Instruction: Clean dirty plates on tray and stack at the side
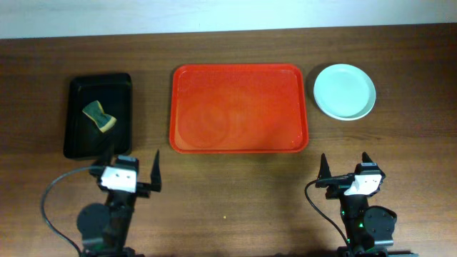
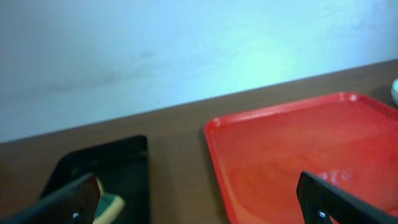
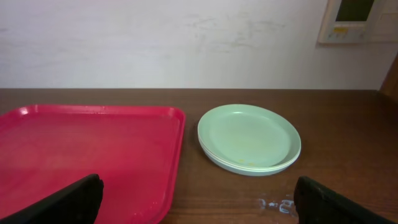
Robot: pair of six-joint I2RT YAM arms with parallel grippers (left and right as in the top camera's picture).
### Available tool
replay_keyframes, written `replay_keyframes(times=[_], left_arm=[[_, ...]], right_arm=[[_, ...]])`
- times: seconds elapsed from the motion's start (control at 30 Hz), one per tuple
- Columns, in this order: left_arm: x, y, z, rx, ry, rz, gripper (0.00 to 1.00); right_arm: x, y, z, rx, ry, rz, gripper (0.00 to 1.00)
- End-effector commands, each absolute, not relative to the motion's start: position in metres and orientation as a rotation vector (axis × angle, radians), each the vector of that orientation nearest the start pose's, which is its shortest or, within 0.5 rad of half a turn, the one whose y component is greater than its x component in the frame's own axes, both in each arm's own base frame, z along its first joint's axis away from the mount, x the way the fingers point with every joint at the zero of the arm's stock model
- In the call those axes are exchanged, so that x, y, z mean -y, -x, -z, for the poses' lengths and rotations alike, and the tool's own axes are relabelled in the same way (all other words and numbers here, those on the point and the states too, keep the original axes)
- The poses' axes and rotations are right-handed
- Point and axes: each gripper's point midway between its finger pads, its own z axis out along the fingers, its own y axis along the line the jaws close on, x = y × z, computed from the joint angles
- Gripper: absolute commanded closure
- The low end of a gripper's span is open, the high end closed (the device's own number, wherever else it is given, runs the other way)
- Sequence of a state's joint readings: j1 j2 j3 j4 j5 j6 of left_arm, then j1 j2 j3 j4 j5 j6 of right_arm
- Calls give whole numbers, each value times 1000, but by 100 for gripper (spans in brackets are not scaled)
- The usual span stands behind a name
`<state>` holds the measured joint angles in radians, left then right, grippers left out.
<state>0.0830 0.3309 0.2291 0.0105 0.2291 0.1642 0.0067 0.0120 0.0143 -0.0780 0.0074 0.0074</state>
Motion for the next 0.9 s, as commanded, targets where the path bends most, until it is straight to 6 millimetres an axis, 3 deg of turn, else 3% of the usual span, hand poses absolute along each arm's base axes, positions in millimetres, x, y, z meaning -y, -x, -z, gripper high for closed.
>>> replay_keyframes(times=[0.0,0.03,0.2,0.3,0.4,0.87], left_arm=[[34,-253,-187,-1536,-302,30,0],[36,-250,-179,-1533,-307,34,1],[28,-243,-199,-1454,-269,-15,1],[26,-244,-174,-1556,-256,-8,1],[6,-246,-158,-1644,-12,39,1],[15,-245,-156,-1650,-30,53,1]], right_arm=[[-1,-246,-155,-1650,-13,-11,1],[-1,-246,-155,-1650,-13,-11,1],[-1,-246,-155,-1650,-13,-11,1],[-1,-246,-155,-1650,-13,-11,1],[-1,-246,-155,-1650,-13,-11,1],[-1,-246,-155,-1650,-13,-11,1]])
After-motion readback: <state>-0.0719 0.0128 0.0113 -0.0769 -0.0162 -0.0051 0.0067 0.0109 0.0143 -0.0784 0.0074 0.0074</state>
